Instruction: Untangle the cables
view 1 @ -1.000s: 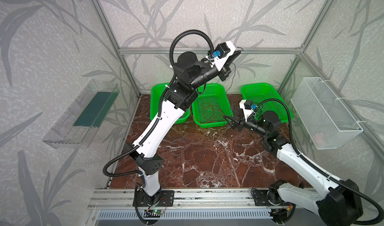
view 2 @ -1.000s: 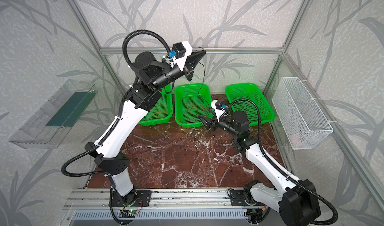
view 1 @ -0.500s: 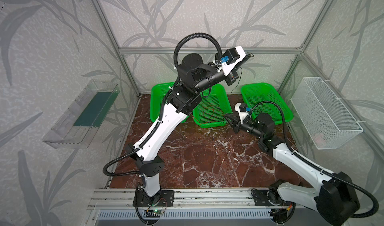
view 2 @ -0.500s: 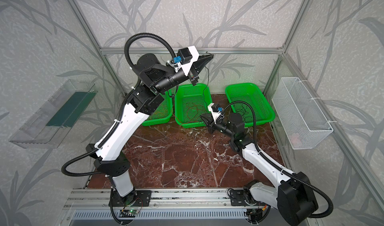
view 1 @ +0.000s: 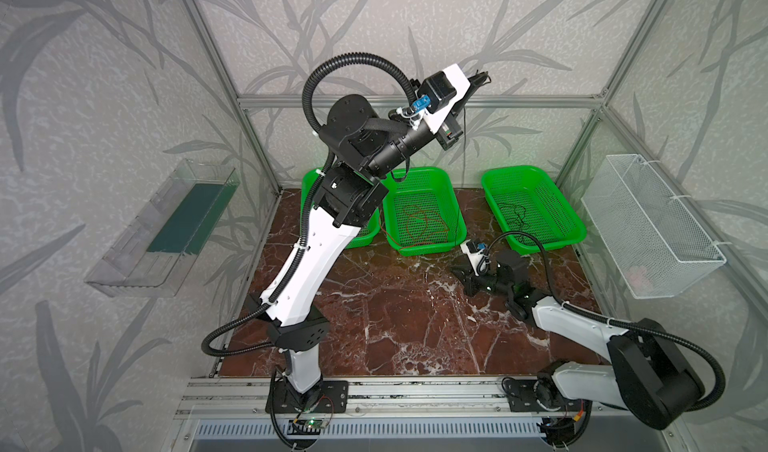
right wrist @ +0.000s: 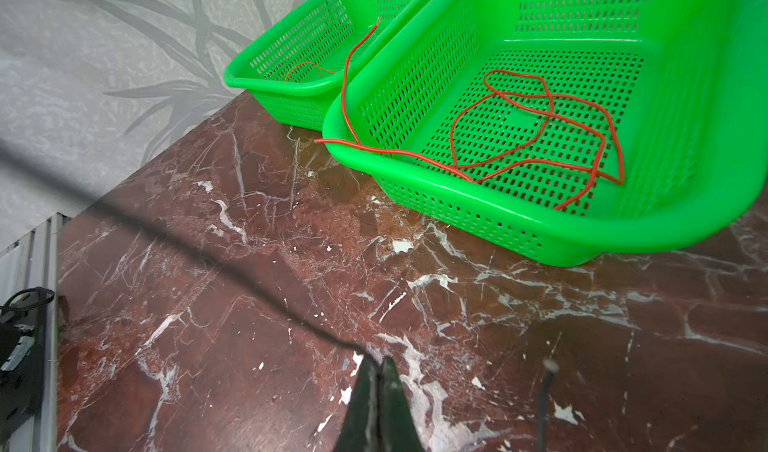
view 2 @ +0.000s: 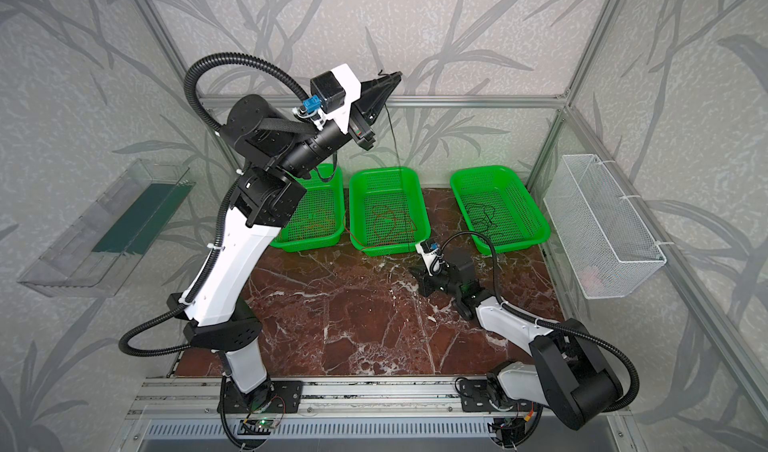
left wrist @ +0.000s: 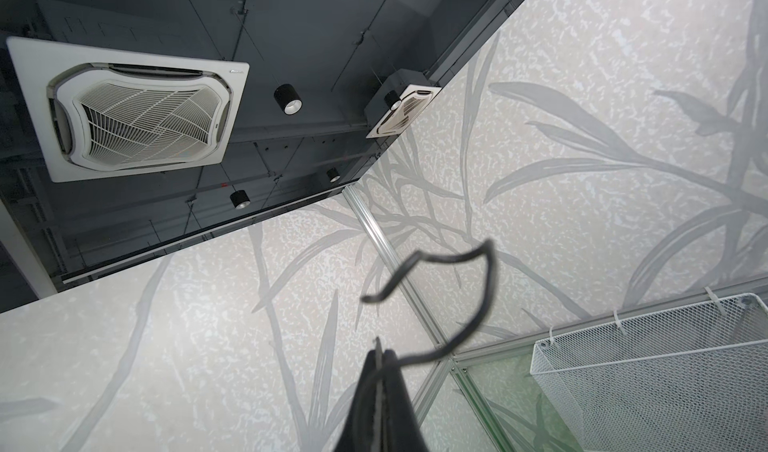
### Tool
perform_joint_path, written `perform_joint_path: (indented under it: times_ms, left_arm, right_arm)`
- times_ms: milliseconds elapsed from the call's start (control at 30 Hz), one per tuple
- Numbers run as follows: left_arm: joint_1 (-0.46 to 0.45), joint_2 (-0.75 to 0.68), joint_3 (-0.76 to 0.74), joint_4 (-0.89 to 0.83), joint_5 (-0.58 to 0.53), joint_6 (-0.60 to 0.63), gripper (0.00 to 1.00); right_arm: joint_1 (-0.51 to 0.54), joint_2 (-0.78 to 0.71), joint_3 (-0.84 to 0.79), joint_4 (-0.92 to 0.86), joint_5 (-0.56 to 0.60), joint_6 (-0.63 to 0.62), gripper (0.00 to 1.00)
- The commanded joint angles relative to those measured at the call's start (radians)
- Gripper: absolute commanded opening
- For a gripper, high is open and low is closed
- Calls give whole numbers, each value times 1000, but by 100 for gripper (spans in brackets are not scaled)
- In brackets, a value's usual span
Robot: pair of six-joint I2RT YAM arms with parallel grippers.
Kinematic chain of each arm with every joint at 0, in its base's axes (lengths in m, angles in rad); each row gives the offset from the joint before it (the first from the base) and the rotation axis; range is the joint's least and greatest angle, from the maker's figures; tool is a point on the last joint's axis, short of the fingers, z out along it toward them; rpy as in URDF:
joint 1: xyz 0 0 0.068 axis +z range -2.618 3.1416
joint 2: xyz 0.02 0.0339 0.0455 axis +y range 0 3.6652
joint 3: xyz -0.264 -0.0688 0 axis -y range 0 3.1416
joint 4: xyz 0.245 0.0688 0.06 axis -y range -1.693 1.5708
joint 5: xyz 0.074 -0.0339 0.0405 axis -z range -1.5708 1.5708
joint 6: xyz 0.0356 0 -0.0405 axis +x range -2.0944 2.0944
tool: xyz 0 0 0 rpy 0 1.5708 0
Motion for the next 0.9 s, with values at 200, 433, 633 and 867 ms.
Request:
perform_joint_path:
  times_ms: [200, 433, 633, 867]
  left_arm:
    - [7, 18, -22, 28, 5, -25, 0]
    - [32, 170, -48, 122, 28, -235, 0]
    - [41, 427, 40, 298, 8, -445, 0]
    - [13, 742, 247, 451, -41, -594, 0]
  right_arm:
    - [-71, -159, 57, -179, 183, -10, 0]
    - [-235, -185, 159, -339, 378, -33, 0]
    - [-395, -122, 193, -269, 475, -7, 0]
    - [-467, 53, 275, -155, 568, -29, 0]
